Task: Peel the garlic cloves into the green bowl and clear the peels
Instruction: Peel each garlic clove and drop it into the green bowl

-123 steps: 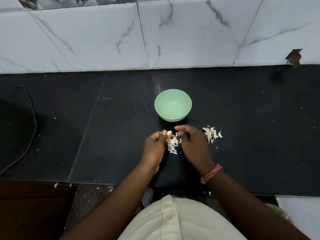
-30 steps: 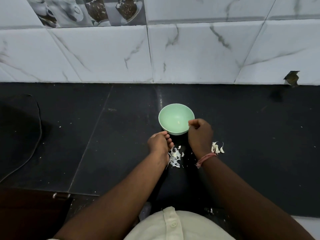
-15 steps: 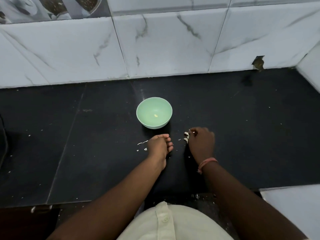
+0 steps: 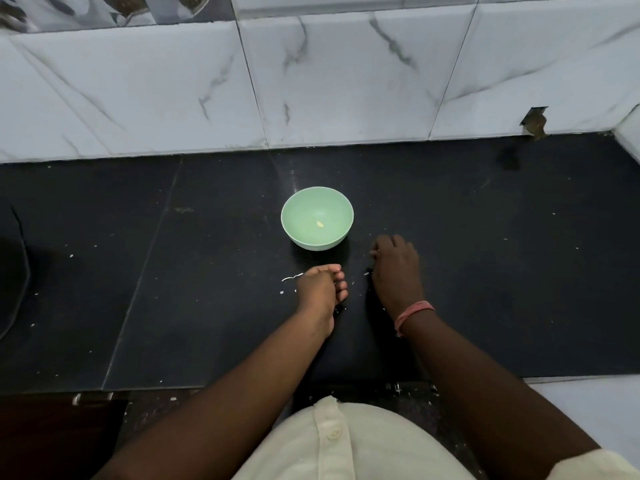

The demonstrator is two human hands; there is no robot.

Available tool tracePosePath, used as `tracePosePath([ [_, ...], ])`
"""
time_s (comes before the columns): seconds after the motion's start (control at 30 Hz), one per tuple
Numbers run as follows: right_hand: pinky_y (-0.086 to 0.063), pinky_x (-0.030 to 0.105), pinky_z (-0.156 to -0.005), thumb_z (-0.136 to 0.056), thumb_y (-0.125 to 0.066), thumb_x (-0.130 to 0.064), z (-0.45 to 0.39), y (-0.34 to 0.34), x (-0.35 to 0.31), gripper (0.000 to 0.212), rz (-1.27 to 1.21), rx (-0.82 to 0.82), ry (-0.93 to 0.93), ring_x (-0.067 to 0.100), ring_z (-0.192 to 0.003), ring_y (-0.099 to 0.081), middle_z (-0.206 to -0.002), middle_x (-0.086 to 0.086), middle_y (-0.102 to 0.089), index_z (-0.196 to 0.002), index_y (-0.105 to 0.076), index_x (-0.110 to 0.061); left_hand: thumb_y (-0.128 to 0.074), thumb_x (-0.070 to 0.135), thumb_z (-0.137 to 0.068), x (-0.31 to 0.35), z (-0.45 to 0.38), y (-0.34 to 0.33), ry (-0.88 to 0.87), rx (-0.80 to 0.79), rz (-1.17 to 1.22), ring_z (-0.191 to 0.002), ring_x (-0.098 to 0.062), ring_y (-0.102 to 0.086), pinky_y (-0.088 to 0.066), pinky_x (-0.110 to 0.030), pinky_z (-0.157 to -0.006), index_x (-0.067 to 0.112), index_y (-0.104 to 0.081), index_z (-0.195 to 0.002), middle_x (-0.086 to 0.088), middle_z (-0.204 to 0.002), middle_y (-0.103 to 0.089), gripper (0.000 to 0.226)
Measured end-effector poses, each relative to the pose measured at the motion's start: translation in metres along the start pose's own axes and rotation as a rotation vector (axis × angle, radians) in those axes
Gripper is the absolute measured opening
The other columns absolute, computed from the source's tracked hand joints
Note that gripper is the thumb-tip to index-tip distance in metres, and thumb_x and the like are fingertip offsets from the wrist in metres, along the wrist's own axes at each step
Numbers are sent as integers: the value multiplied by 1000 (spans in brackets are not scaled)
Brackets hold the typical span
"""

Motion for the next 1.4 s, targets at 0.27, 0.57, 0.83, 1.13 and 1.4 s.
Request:
tracePosePath([
  [0.27, -40, 34, -69, -93, -55, -4, 39, -19, -17, 14, -105, -241, 49, 35, -82, -62, -90, 19, -63, -86, -68, -3, -39, -6, -95, -3, -4, 4, -27, 9, -3, -55, -12, -53, -47, -19, -48, 5, -64, -97, -6, -73, -60, 27],
  [0.57, -43, 36, -69, -95, -51, -8, 40, -16, -17, 18, -27, -269, 66, 36, -84, -62, -93, 17, -63, -86, -66, -4, -40, -6, -95, -6, -6, 7, -24, 5, -5, -56, -12, -52, -47, -20, -50, 5, -64, -96, -6, -73, -60, 26],
  [0.83, -44, 37, -86, -98, -46, -8, 38, -12, -26, 20, 156, -415, 185, 32, -107, -59, -112, 15, -59, -103, -66, -5, -36, -6, -94, -9, -8, 6, -29, 27, -31, -56, -13, -53, -47, -22, -52, 6, -64, -93, -6, -74, -61, 30],
  [1.13, -49, 39, -83, -96, -52, -14, 22, 2, -51, 18, 246, -522, 264, 36, -102, -65, -109, 17, -67, -104, -67, -8, -33, -7, -91, -5, -5, 3, -19, 16, -103, -56, -13, -53, -44, -22, -49, 5, -66, -97, -6, -74, -62, 35],
  [1.4, -49, 37, -79, -96, -51, -14, 12, 7, -53, 18, 296, -493, 229, 36, -102, -66, -110, 18, -67, -105, -65, -6, -31, -2, -94, -2, -6, 4, 34, -72, -296, -59, -14, -54, -47, -23, -53, 10, -63, -95, -7, -81, -65, 34],
])
Point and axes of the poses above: each hand's wrist, its own z-axis away from the middle knuckle, its own y-axis out of the back of the hand, x = y × z, the point moved 2 cm from there along -z, towards the middle knuckle
